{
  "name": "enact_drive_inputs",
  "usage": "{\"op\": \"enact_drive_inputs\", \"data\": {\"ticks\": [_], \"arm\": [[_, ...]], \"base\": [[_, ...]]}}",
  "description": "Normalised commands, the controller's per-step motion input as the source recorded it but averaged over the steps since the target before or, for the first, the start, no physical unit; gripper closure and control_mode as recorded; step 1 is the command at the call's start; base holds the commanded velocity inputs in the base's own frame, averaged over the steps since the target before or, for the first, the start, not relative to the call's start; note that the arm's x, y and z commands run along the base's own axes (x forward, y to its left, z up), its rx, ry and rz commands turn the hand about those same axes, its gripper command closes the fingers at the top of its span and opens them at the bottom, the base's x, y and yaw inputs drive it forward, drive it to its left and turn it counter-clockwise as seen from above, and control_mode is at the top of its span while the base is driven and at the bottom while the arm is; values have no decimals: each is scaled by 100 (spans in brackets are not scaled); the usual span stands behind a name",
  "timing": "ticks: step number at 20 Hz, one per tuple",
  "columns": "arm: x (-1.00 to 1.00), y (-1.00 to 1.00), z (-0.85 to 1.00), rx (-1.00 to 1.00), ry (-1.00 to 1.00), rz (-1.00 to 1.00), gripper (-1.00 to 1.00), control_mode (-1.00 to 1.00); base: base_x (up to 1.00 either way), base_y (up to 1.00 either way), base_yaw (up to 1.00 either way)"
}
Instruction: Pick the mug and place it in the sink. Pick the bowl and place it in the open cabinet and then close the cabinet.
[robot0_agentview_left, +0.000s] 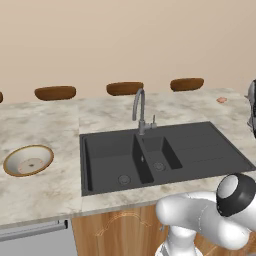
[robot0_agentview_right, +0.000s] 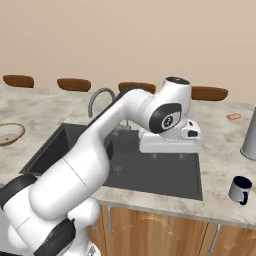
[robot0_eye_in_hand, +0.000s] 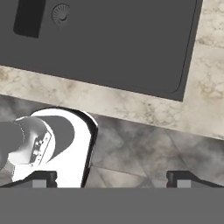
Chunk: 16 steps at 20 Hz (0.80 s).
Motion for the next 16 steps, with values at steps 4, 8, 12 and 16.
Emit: {"op": "enact_drive_inputs", "data": {"ticks": [4, 8, 12, 16], "arm": [[-3, -66, -14, 0, 0, 1, -100, -100], [-2, -32, -23, -1, 11, 0, -100, -100], [-15, -44, -29, 0, 12, -3, -100, -100], [-37, -24, -44, 0, 12, -5, -100, -100]], "base": [[0, 0, 0], [0, 0, 0], [0, 0, 0], [0, 0, 0]]}}
